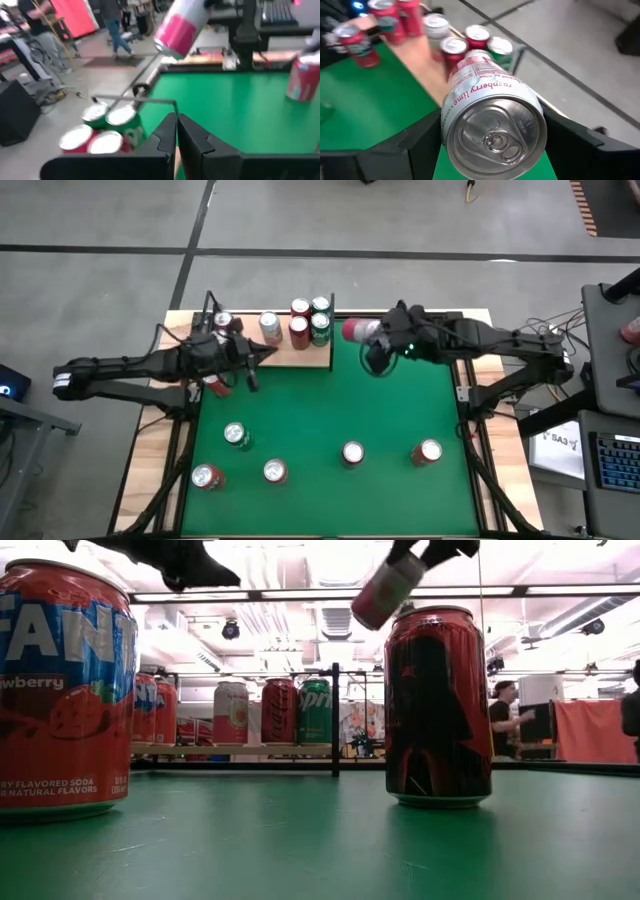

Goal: Place canned beverage on shelf
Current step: Put the pink-white soda can on the shelf aligned with the other pink-white soda can

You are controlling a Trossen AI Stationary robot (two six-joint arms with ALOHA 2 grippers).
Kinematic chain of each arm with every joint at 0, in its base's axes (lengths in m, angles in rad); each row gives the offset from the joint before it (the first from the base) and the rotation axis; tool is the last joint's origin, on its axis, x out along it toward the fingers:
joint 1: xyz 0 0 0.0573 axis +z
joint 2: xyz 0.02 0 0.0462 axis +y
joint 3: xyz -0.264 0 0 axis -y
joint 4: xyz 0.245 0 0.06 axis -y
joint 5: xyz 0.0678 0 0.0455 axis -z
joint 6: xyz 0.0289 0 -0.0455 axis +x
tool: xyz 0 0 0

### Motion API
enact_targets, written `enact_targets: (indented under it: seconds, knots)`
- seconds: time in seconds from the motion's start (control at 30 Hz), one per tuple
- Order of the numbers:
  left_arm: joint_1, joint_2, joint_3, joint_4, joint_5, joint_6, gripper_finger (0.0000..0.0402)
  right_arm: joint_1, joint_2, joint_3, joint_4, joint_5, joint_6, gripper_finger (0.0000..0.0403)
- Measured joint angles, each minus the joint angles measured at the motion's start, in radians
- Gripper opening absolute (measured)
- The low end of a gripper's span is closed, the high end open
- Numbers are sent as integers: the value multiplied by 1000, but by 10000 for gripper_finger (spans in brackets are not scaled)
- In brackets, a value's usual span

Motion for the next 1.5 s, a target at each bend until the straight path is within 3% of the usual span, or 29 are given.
enact_targets:
  seconds: [0.07,0.3,0.37,0.5,0.63,0.77,0.9,1.03,1.23,1.37,1.5]
  knots:
    - [-41,39,-1,9,-68,-2,0,25,13,-4,36,8,-15,279]
    - [-191,170,-1,64,-450,65,0,84,108,-7,150,17,-90,279]
    - [-212,193,1,77,-505,88,0,84,133,-7,164,8,-94,279]
    - [-224,220,2,117,-506,101,0,81,177,-7,185,-9,-96,279]
    - [-225,227,14,121,-416,101,14,82,204,2,191,-24,-95,279]
    - [-226,234,45,141,-307,111,52,82,218,16,242,-59,-81,279]
    - [-233,277,69,163,-244,140,117,82,223,30,296,-88,-67,279]
    - [-237,334,107,164,-270,174,203,82,224,43,306,-92,-68,279]
    - [-238,422,169,155,-399,232,316,81,224,49,305,-82,-70,279]
    - [-239,470,201,149,-444,248,350,80,224,49,295,-79,-68,279]
    - [-238,512,231,156,-522,256,352,80,224,49,304,-82,-67,279]
